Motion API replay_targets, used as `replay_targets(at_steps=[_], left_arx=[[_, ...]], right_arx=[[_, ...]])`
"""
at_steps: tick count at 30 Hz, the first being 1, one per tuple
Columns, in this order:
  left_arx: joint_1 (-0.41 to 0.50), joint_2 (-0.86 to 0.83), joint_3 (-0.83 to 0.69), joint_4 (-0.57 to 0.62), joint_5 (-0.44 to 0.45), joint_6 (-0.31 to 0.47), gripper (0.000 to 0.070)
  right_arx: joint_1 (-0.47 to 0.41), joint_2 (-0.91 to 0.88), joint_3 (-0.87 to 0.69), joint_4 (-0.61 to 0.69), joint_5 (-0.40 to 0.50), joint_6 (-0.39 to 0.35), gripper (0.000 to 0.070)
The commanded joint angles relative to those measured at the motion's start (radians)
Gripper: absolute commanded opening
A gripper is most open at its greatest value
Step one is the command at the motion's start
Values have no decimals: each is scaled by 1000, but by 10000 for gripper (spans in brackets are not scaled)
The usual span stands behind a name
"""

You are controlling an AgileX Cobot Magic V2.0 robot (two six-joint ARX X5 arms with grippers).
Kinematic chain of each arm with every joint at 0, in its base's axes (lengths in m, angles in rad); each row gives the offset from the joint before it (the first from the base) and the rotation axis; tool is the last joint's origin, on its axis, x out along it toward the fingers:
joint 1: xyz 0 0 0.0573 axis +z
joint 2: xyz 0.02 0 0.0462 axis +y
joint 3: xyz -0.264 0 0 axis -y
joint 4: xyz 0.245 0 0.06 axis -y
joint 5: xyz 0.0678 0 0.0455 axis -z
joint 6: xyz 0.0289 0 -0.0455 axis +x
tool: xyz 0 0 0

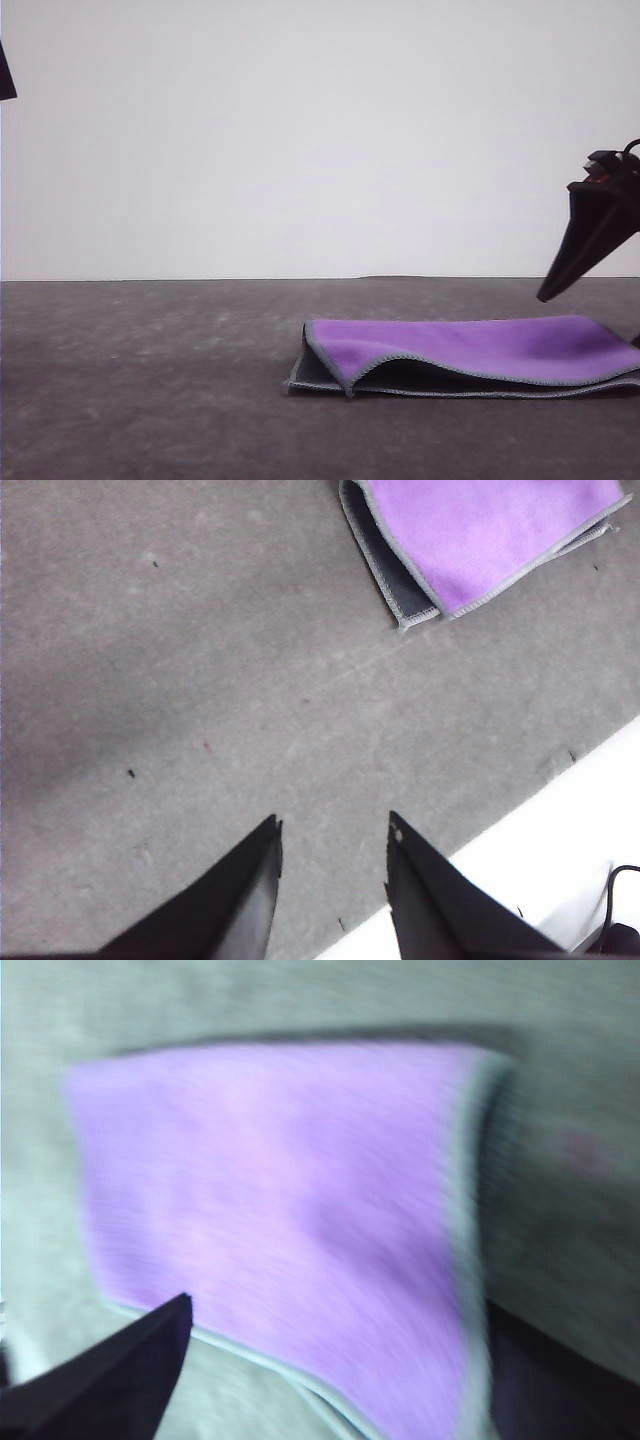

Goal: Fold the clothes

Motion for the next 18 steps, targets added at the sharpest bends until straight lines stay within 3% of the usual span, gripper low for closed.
replay_targets(at_steps=[1, 3, 7, 11, 14, 18], left_arx=[[-5, 7, 4, 7, 2, -2, 197], [-5, 7, 4, 6, 2, -2, 197], [-5, 7, 4, 6, 2, -2, 197], [-5, 7, 4, 7, 2, -2, 197], [-5, 7, 4, 7, 2, -2, 197], [-5, 7, 4, 8, 2, -2, 197]], right_arx=[[7, 40, -8, 6, 5, 25, 520], [7, 46, -8, 9, 5, 28, 496], [7, 48, -8, 5, 8, 26, 236], [7, 48, -8, 6, 10, 19, 89], [7, 48, -8, 4, 9, 2, 10], [10, 48, -7, 7, -17, -4, 4]])
